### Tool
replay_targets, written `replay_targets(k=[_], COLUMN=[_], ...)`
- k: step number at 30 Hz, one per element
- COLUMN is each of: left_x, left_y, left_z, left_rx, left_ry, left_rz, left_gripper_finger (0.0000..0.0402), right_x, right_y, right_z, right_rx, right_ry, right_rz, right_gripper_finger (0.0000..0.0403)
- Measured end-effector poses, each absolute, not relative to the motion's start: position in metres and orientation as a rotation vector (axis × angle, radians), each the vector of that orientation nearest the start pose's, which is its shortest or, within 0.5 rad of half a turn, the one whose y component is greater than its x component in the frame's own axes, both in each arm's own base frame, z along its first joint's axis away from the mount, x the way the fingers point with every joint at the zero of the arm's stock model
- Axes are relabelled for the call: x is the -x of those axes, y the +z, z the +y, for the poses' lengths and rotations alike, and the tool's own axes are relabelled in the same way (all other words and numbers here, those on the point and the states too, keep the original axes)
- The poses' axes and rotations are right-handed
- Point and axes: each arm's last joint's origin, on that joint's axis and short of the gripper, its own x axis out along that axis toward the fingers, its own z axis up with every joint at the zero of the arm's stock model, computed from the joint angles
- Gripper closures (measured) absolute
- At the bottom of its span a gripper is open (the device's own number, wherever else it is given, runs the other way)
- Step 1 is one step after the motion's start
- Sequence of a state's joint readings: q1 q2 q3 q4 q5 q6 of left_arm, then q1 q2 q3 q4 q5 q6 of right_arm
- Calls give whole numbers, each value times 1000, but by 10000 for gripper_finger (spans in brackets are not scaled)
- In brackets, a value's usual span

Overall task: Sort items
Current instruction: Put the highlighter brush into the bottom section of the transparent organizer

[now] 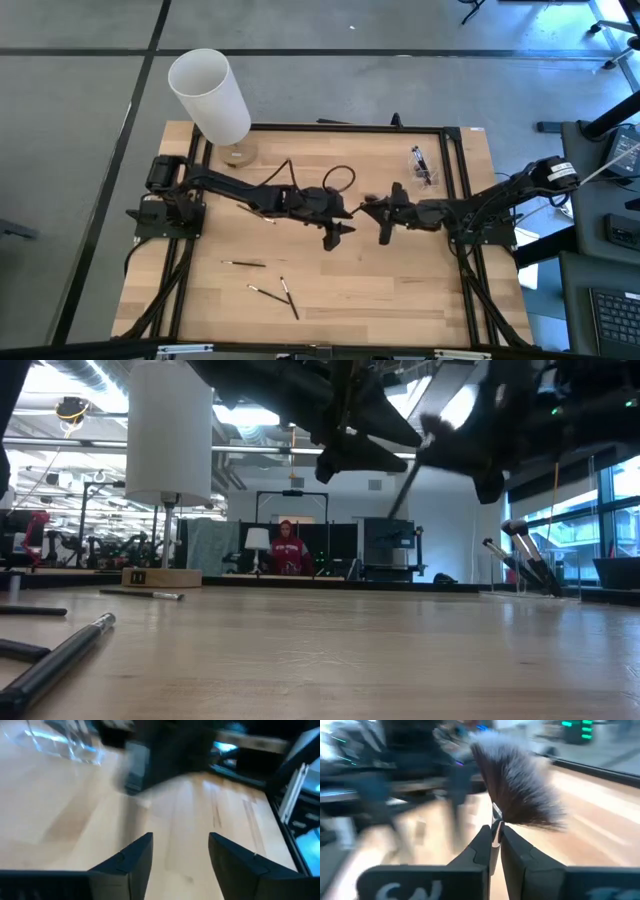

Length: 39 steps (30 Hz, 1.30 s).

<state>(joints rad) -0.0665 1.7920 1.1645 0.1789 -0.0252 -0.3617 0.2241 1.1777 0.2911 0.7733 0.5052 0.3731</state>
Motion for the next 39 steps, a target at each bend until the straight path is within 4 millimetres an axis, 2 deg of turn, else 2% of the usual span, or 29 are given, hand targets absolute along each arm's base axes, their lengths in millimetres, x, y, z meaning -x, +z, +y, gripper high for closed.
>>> replay_targets(k=[5, 9, 13, 18, 23, 28, 33, 39], left_x=[-396, -396, -392, -383, -371, -359, -350, -349], left_y=[222, 221, 222, 217, 201, 183, 168, 145], left_z=[-29, -30, -29, -29, -41, -49, -52, -54], left_rx=[334, 332, 314, 241, 168, 183, 224, 270], left_ry=[64, 63, 96, 246, 376, 427, 495, 503], left_rz=[473, 476, 512, 593, 647, 665, 634, 547], left_gripper_finger=[199, 196, 196, 196, 197, 197, 197, 199], right_x=[-216, -223, -231, -233, -229, -222, -209, -189], right_y=[182, 192, 212, 249, 284, 307, 315, 312], right_z=[33, 36, 39, 38, 37, 35, 24, -5], right_rx=[-269, -222, -171, -88, -55, -45, -44, -20], right_ry=[-398, -429, -441, -498, -536, -555, -637, -876], right_rz=[211, 323, 428, 578, 666, 726, 841, 994], right_gripper_finger=[376, 376, 375, 375, 375, 375, 375, 375])
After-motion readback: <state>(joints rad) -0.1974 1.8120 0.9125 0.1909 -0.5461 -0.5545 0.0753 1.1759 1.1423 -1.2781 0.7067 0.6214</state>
